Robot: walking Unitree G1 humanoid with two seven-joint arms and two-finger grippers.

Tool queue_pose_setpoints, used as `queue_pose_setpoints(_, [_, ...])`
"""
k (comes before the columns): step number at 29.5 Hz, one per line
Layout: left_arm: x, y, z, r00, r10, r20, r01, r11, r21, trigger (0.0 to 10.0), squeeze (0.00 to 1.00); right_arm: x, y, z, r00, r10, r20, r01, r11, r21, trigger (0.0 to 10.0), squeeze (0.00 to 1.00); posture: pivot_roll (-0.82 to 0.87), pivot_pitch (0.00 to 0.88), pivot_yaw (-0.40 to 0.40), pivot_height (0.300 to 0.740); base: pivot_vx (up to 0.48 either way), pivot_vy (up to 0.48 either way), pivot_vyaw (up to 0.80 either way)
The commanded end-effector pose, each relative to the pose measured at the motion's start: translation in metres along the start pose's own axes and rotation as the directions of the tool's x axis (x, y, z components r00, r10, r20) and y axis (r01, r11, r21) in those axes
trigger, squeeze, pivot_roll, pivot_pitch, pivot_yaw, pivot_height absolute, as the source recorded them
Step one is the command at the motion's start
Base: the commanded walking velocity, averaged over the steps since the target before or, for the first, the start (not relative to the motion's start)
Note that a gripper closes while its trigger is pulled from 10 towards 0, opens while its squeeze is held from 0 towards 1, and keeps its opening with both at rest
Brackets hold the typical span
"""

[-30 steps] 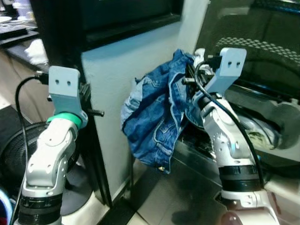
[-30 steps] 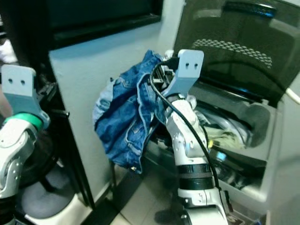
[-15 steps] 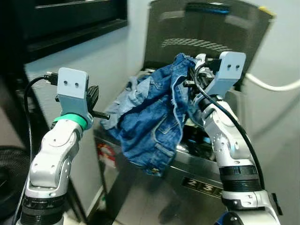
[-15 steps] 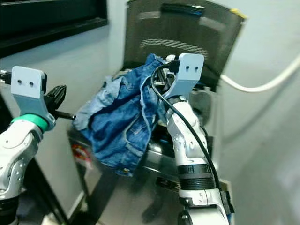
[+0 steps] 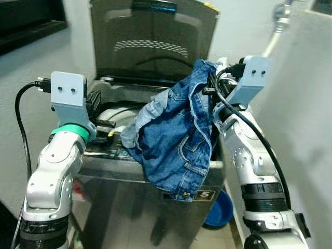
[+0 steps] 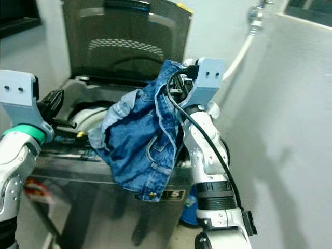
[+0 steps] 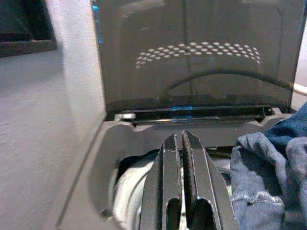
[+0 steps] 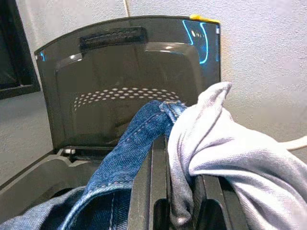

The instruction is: Clothes washing

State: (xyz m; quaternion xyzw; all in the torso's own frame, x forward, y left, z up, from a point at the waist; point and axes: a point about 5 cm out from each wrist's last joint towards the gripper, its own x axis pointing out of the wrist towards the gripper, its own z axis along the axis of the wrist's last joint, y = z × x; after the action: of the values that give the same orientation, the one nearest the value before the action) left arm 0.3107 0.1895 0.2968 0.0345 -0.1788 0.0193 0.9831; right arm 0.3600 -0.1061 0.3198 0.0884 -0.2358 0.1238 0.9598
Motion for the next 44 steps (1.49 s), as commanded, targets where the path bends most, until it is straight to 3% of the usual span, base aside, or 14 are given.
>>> queue_pose_setpoints(1, [-0.002, -0.002, 0.000, 1.000, 0.004, 0.009, -0.004, 1.000, -0.001, 10.0, 0.00, 0.002, 0.002, 0.010, 0.999, 0.015, 0.041, -0.015, 1.000, -0.002, 10.0, 0.00, 0.04, 0.013, 0.001, 0.740, 0.000, 0.000, -0.80])
queue_pose_setpoints(5, [-0.002, -0.002, 0.001, 1.000, 0.009, 0.018, -0.009, 1.000, -0.014, 10.0, 0.00, 0.002, 0.008, 0.012, 0.998, 0.039, 0.044, -0.040, 0.999, 0.004, 10.0, 0.00, 0.04, 0.014, -0.002, 0.740, 0.000, 0.000, -0.80])
queue_pose_setpoints(8, [-0.003, -0.002, 0.005, 0.999, 0.011, 0.043, -0.010, 1.000, -0.023, 10.0, 0.00, 0.001, 0.024, 0.012, 0.988, 0.153, 0.033, -0.155, 0.987, 0.036, 10.0, 0.00, 0.04, 0.013, -0.004, 0.740, 0.000, 0.000, -0.79])
queue_pose_setpoints(13, [-0.003, -0.003, 0.007, 0.998, 0.008, 0.062, -0.006, 0.999, -0.033, 10.0, 0.00, -0.002, 0.035, 0.014, 0.972, 0.232, 0.045, -0.234, 0.971, 0.047, 10.0, 0.00, 0.04, 0.014, -0.005, 0.740, 0.000, 0.000, -0.30])
queue_pose_setpoints(15, [-0.004, -0.004, 0.011, 0.996, 0.012, 0.087, -0.008, 0.999, -0.038, 10.0, 0.00, -0.004, 0.047, 0.023, 0.950, 0.298, 0.091, -0.308, 0.941, 0.143, 10.0, 0.00, 0.04, 0.013, -0.008, 0.740, 0.000, 0.000, 0.00])
queue_pose_setpoints(17, [-0.004, -0.004, 0.011, 0.996, 0.012, 0.087, -0.008, 0.999, -0.038, 10.0, 0.00, -0.004, 0.047, 0.023, 0.950, 0.298, 0.091, -0.308, 0.941, 0.143, 10.0, 0.00, 0.04, 0.013, -0.008, 0.740, 0.000, 0.000, 0.00])
queue_pose_setpoints(20, [-0.005, -0.002, 0.010, 0.996, 0.029, 0.083, -0.026, 0.999, -0.036, 10.0, 0.00, -0.004, 0.056, 0.037, 0.928, 0.344, 0.141, -0.368, 0.904, 0.217, 10.0, 0.00, 0.04, 0.016, -0.011, 0.740, 0.000, 0.000, 0.00])
queue_pose_setpoints(28, [-0.007, -0.003, 0.010, 0.996, 0.027, 0.086, -0.023, 0.999, -0.048, 10.0, 0.00, -0.004, 0.070, 0.038, 0.891, 0.437, 0.125, -0.454, 0.870, 0.192, 10.0, 0.00, 0.05, 0.012, -0.019, 0.740, 0.000, 0.000, 0.00])
queue_pose_setpoints(31, [-0.009, -0.004, 0.012, 0.994, 0.024, 0.107, -0.020, 0.999, -0.040, 10.0, 0.00, -0.008, 0.081, 0.048, 0.852, 0.497, 0.165, -0.523, 0.821, 0.229, 10.0, 0.00, 0.05, 0.004, -0.024, 0.740, 0.000, 0.000, 0.00])
queue_pose_setpoints(44, [-0.011, -0.004, 0.017, 0.987, 0.023, 0.158, -0.018, 0.999, -0.034, 10.0, 0.00, -0.006, 0.079, 0.051, 0.859, 0.482, 0.172, -0.512, 0.818, 0.261, 10.0, 0.00, 0.05, 0.000, -0.026, 0.740, 0.170, 0.000, 0.00])
